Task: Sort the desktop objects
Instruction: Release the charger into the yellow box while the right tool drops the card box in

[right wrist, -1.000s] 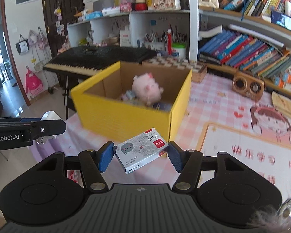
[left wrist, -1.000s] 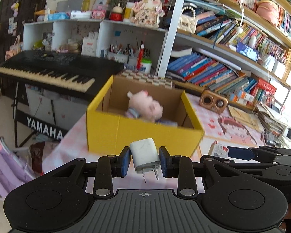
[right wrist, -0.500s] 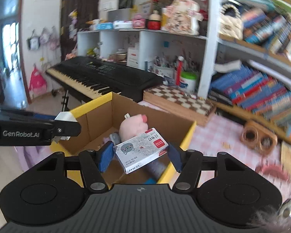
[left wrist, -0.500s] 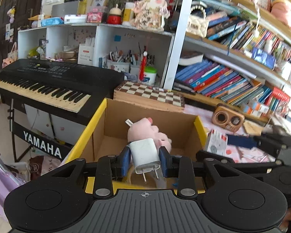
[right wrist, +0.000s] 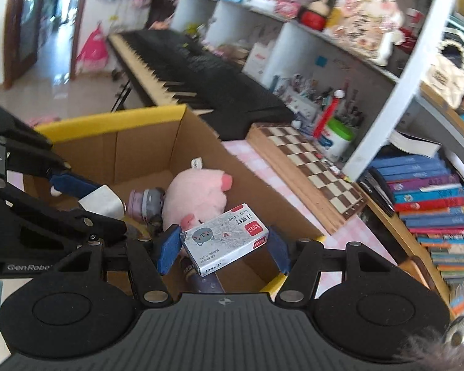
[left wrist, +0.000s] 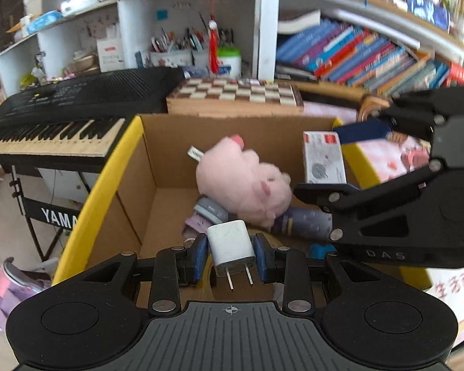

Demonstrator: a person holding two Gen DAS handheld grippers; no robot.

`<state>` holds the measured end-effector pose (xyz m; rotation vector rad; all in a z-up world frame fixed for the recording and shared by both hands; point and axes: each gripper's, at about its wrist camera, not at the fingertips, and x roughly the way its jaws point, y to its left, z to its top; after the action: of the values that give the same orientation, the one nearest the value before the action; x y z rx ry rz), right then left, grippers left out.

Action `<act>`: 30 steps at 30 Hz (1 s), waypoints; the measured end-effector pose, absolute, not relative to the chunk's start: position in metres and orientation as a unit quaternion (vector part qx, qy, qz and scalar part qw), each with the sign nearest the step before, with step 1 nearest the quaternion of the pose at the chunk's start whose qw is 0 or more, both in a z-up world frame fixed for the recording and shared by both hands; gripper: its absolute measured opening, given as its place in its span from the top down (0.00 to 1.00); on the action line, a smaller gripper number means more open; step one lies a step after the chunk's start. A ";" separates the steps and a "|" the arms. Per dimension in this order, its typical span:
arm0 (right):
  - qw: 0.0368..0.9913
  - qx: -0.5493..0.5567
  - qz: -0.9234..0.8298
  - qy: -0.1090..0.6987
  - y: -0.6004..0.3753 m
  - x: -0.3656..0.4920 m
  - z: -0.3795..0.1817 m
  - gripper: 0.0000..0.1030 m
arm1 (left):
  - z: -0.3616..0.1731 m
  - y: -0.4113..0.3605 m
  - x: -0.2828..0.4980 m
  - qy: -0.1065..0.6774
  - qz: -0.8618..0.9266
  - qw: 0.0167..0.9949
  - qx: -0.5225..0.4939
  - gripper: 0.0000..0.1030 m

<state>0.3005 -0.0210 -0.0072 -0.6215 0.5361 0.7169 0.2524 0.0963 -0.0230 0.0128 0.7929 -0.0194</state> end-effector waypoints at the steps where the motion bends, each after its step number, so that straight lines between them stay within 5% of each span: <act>1: 0.851 -0.303 0.344 0.256 -0.019 0.302 -0.009 0.43 | -0.026 0.095 0.254 0.392 -0.011 0.920 0.011 0.70; 14: 0.797 -0.349 0.381 0.313 -0.001 0.325 -0.029 0.43 | -0.039 0.095 0.263 0.414 -0.022 0.910 0.012 0.70; 15: 0.794 -0.350 0.382 0.317 0.000 0.326 -0.031 0.43 | -0.038 0.096 0.260 0.409 -0.027 0.912 0.006 0.68; 20: 0.785 -0.352 0.384 0.336 0.004 0.332 -0.037 0.43 | -0.023 0.097 0.244 0.370 -0.017 0.929 0.009 0.29; 30: 0.779 -0.350 0.376 0.360 0.010 0.331 -0.047 0.43 | 0.001 0.109 0.212 0.318 -0.002 0.947 -0.037 0.27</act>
<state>0.3310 0.0104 -0.0473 -0.7571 0.7775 0.8128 0.2120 0.1089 0.0014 -0.0754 0.6474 -0.0050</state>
